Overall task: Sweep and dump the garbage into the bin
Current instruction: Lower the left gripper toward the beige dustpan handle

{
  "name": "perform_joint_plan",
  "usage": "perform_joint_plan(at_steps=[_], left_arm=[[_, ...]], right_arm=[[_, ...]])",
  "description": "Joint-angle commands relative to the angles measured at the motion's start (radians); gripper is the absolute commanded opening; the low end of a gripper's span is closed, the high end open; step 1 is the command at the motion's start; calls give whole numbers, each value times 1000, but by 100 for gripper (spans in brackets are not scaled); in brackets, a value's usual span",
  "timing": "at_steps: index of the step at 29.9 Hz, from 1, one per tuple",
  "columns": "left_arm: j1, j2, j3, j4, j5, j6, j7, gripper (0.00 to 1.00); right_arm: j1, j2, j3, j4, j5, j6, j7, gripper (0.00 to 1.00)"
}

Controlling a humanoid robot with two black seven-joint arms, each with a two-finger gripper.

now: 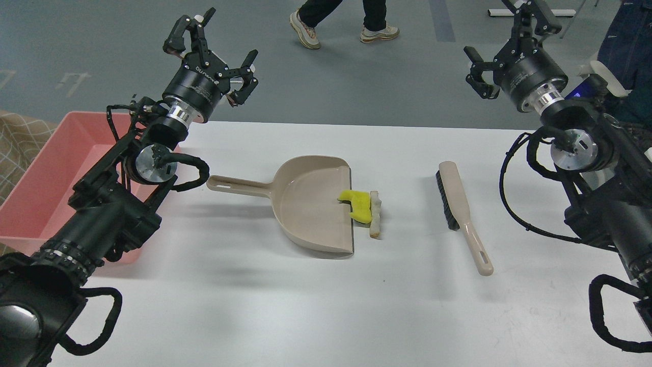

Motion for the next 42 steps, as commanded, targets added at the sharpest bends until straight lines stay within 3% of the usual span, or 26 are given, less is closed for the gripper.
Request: perform_joint_plan(at_steps=[1,8,15,20,27,32,42], left_arm=[[0,3,-3,4,-3,-19,0,99],[8,-17,-3,4,-3,-8,0,99],[10,-59,13,2,0,61,6,99],[17,-39,86,-2,2,59,31,99],[14,-3,135,-13,0,53,19,99],[20,-4,154,-84,36,61,0,99],[20,1,160,-108,114,138,-17,99]], right_arm=[[-4,-16,-8,1,1,5,3,100],[-24,-7,-9,-5,1,-12,14,100],[-34,-5,-12,9,1,-27,12,100],[-56,-13,-14,10,1,-12,14,100],[-73,-34,-11,9,1,0,15,100],[-81,-34,-11,10,2,5,15,100],[-85,-33,-11,10,1,3,15,100]])
